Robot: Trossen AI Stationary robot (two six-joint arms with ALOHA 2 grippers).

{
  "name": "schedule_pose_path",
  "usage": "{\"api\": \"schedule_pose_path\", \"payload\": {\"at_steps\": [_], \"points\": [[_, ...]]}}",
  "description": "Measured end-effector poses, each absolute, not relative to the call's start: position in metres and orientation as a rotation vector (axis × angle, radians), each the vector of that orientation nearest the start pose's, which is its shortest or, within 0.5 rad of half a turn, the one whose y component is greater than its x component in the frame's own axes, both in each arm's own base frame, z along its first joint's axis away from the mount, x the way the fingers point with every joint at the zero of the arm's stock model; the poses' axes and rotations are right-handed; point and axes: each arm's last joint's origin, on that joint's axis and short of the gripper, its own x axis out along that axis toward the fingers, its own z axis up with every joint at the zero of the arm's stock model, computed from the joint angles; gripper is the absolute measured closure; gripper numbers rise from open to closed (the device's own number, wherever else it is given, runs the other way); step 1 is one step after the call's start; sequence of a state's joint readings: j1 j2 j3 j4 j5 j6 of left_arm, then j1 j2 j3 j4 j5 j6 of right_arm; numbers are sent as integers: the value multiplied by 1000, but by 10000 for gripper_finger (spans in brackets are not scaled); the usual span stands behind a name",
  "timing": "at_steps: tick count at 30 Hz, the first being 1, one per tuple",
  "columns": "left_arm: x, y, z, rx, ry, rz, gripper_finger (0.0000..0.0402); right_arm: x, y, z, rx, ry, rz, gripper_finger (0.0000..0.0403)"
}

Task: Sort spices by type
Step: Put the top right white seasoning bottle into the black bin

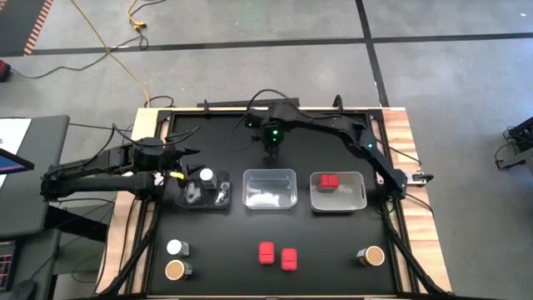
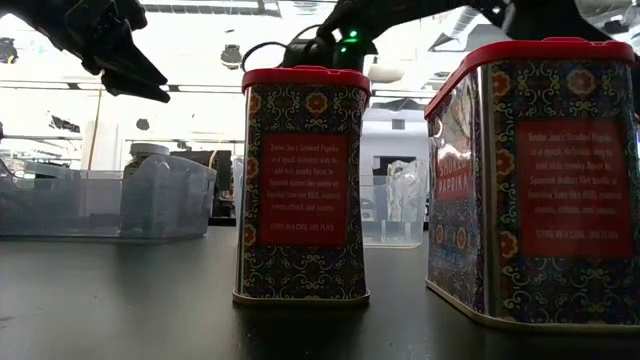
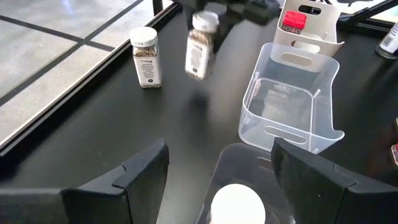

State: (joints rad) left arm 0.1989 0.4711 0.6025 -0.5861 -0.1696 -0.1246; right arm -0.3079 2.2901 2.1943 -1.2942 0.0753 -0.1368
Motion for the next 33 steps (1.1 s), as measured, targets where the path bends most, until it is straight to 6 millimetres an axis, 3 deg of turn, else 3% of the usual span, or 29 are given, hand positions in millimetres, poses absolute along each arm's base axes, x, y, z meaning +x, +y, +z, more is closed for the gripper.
{"api": "schedule_pose_path", "payload": {"at_steps": [5, 11, 18, 24, 27, 33], "points": [[103, 26, 273, -128, 434, 390, 131, 446, -139, 228, 59, 1457, -177, 184], [103, 26, 273, -128, 435, 390, 131, 446, -139, 229, 57, 1447, -165, 183], [103, 26, 273, -128, 435, 390, 131, 447, -138, 231, 48, 1433, -160, 79], [103, 26, 273, -128, 435, 390, 131, 448, -138, 231, 43, 1418, -161, 75], [103, 26, 273, -127, 435, 390, 131, 445, -137, 243, 41, 1396, -166, 83], [103, 26, 273, -128, 434, 390, 131, 423, -131, 292, 80, 1310, -221, 86]]}}
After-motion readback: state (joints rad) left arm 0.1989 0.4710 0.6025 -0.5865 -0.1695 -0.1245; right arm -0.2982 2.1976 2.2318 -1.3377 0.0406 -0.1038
